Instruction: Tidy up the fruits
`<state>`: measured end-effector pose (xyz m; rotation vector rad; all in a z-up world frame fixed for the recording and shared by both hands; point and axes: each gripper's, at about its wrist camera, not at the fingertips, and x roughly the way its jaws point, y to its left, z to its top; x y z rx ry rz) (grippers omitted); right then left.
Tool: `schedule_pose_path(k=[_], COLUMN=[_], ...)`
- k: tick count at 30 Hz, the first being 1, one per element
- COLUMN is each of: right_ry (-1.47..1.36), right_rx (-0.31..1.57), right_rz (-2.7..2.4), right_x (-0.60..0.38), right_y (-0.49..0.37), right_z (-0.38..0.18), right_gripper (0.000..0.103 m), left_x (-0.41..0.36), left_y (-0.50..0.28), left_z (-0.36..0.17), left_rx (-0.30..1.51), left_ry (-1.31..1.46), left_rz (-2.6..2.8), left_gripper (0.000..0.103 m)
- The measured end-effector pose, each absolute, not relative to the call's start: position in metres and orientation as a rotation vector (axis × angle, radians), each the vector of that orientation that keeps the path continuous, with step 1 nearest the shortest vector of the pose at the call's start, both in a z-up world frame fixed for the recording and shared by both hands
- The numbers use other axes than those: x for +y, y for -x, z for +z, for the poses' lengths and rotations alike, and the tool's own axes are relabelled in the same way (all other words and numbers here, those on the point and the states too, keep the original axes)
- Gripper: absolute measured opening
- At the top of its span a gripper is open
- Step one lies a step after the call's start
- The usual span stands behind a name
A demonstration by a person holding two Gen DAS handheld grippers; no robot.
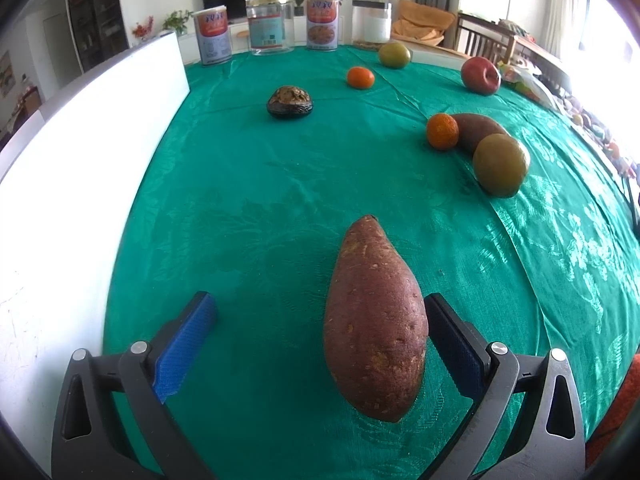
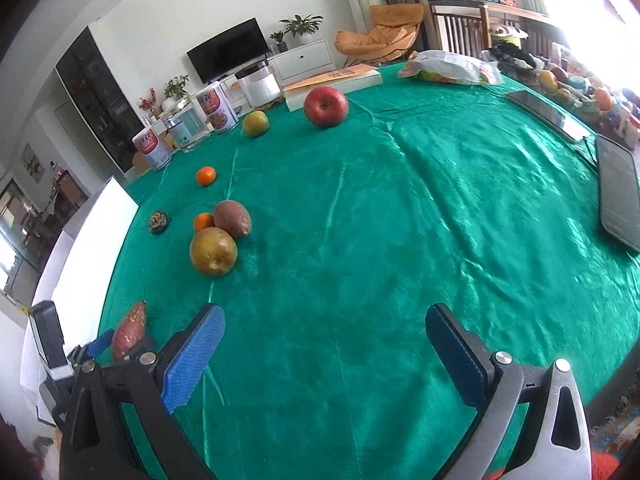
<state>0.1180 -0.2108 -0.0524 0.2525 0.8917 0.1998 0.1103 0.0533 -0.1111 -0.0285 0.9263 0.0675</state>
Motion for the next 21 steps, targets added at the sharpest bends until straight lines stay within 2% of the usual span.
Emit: schedule_pose_path(k=[4, 8, 11, 17, 19, 21], right_ry=[-0.137, -0.005, -0.035, 0.151, 0.218, 0.310], right_rx=[0.898, 0.981, 1.086, 1.245, 1.245, 1.233], right_rz=[0.360, 0.421, 0.512, 0.588, 0.608, 0.645], right_x=[-0.151, -0.087, -0.058, -0.031, -0.034, -0.031], right_y=[-0.184, -0.250, -0.282, -0.285, -0.277, -0.268], right_z=[-0.034, -0.048, -0.065, -0.079, -0.074, -0.074], right_gripper=[0.100, 0.098, 0.085, 0.068, 0.066, 0.058], left_x=[0.053, 0.053, 0.053, 0.053, 0.052, 0.052], left_y=[-0.110, -0.110, -0.110, -0.110, -0.111, -0.112], left_z=[-0.111, -0.111, -0.111, -0.111, -0.111, -0.111], left_rx=[0.926, 0.927, 0.926, 0.926, 0.926, 0.927], left_ry=[0.029, 0.029, 0.030, 0.030, 0.030, 0.029], left_rz=[0.067, 0.065, 0.065, 0.064, 0.065, 0.064], left_gripper=[0.103, 0.103, 0.103, 0.103, 0.103, 0.103])
